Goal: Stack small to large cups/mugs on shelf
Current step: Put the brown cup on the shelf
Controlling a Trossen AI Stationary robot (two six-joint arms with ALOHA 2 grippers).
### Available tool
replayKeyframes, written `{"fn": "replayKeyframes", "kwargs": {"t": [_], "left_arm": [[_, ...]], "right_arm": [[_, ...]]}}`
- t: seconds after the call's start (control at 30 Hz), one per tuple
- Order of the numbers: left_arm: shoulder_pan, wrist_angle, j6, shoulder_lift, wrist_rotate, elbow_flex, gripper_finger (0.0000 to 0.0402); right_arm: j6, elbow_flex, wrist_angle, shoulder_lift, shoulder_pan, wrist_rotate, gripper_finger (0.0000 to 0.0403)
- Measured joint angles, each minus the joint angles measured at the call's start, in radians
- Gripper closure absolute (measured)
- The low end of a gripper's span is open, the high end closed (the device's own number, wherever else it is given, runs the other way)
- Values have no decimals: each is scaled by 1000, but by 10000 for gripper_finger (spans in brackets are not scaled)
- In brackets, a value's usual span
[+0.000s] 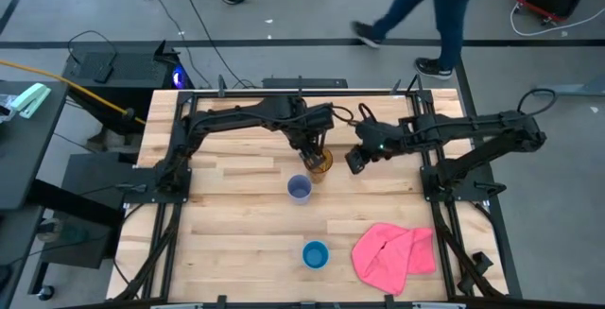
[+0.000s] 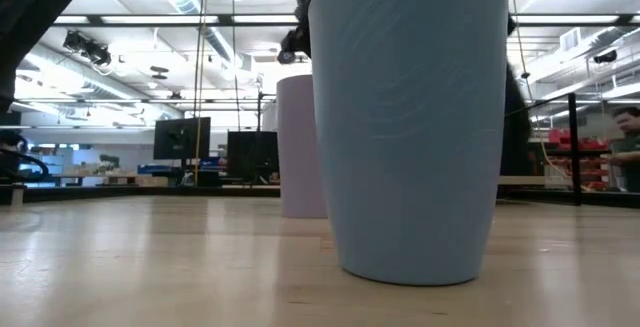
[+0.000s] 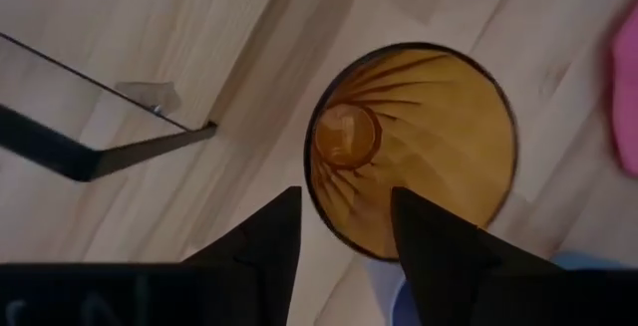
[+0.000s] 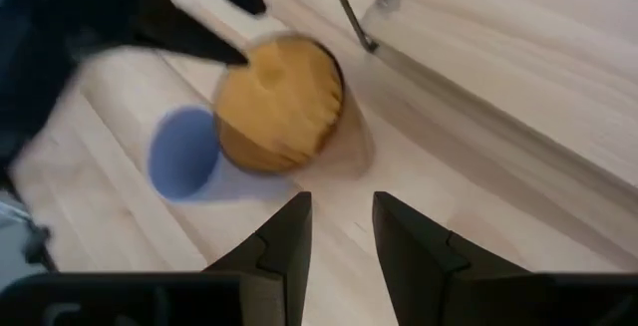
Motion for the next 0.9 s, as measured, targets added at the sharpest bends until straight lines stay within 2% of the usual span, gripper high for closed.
{"fn": "replayKeyframes", "kwargs": {"t": [0.13, 0.43, 0.7, 0.9], "left_arm": [[2, -48, -1, -19, -1, 0, 240], [-2, -262, -17, -68, -11, 0, 240], [-30, -291, -38, -125, -107, -3, 243], [-37, -292, -59, -143, -132, -3, 248]], "right_arm": [[-19, 0, 101, 7, -49, -44, 286], [-55, 2, 124, 104, -135, -172, 274], [-100, 61, 114, 223, -147, -173, 271], [-133, 121, 29, 286, -147, -154, 274]]}}
